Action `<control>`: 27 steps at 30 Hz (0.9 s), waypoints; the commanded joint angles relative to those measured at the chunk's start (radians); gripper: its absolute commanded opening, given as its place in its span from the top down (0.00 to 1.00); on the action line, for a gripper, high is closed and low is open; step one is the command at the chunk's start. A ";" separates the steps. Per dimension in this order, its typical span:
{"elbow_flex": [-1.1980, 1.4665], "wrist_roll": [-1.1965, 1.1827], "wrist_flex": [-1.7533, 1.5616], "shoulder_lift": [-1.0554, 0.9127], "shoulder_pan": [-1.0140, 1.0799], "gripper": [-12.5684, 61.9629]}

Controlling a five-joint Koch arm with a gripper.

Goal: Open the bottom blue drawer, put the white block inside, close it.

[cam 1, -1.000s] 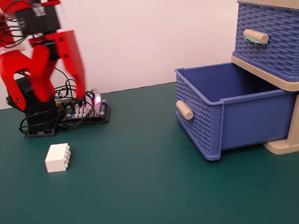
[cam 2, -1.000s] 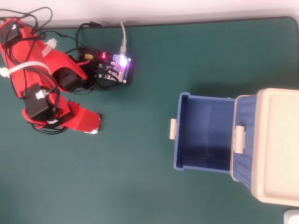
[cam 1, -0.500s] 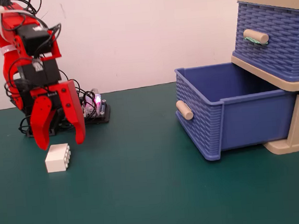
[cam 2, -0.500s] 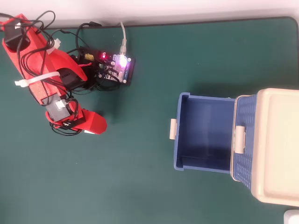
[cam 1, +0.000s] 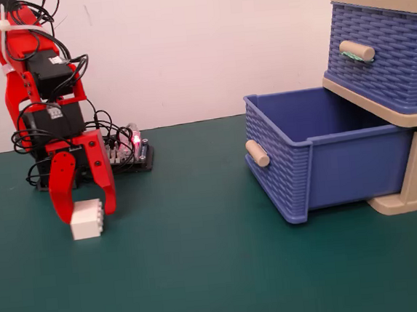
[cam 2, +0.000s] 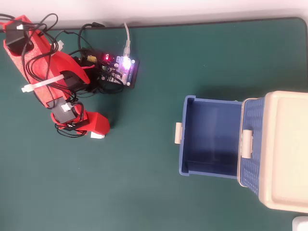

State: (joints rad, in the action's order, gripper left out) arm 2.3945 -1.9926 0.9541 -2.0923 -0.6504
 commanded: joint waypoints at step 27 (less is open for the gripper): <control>-1.692 -0.699 0.712 0.571 -0.661 0.94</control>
State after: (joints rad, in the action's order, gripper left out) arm 0.7547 -2.6231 1.6889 -1.5723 -1.2855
